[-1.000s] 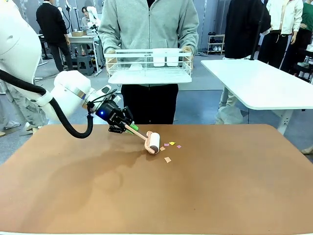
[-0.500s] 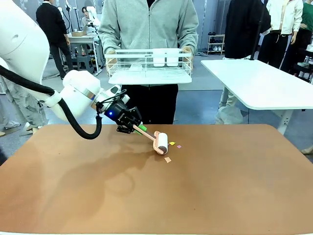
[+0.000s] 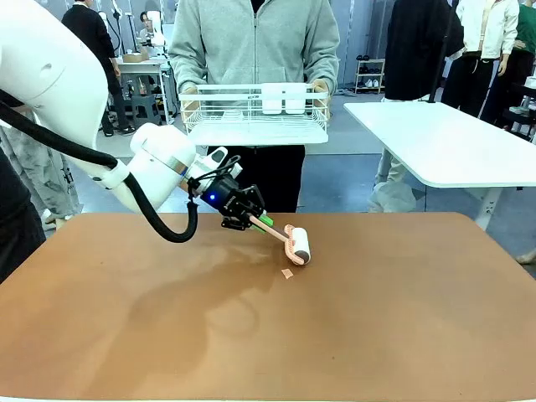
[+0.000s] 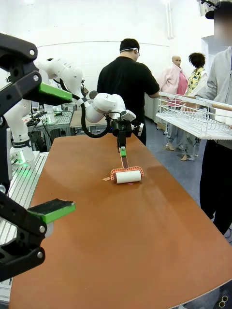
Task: Clean the table.
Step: Clean the table with the Lint Roller when the human lifts the Dish drying rack.
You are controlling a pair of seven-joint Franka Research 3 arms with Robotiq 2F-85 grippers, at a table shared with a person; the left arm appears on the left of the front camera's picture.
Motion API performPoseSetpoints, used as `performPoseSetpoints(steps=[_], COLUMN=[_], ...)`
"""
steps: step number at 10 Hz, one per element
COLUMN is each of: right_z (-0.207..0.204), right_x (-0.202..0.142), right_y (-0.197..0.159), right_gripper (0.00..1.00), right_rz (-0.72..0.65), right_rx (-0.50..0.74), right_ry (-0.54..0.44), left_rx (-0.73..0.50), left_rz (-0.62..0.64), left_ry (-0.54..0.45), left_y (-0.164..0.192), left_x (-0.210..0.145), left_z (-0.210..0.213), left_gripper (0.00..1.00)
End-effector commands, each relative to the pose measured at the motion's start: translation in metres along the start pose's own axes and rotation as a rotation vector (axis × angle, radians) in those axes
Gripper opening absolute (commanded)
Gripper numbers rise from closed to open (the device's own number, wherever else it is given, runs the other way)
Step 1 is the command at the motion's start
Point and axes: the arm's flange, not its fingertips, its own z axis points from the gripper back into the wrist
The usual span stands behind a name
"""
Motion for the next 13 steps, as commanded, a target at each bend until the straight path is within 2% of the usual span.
performPoseSetpoints(steps=[1, 4, 6, 8, 11, 13], right_z=[0.002, 0.002, 0.002, 0.002, 0.002, 0.002], right_x=[0.000, 0.000, 0.000, 0.000, 0.000, 0.000], right_y=[0.003, 0.003, 0.003, 0.003, 0.003, 0.003], right_gripper=[1.00, 1.00, 1.00, 1.00, 1.00, 1.00], right_rz=[0.013, 0.013, 0.013, 0.013, 0.013, 0.013], right_rx=[0.021, 0.021, 0.021, 0.021, 0.021, 0.021], right_ry=[-0.002, -0.002, -0.002, -0.002, -0.002, -0.002], left_rx=[0.063, 0.096, 0.059, -0.002, -0.055, -0.046], left_rz=[0.004, -0.031, -0.045, -0.048, -0.050, -0.042], left_ry=[0.065, 0.055, 0.025, 0.008, 0.043, 0.038], left_y=[0.011, -0.013, -0.034, -0.057, -0.094, -0.113], left_x=[-0.009, -0.008, -0.010, -0.015, -0.023, -0.035], left_z=[-0.030, -0.054, -0.052, -0.028, 0.010, 0.037], left_gripper=[0.22, 0.22, 0.22, 0.22, 0.22, 0.22])
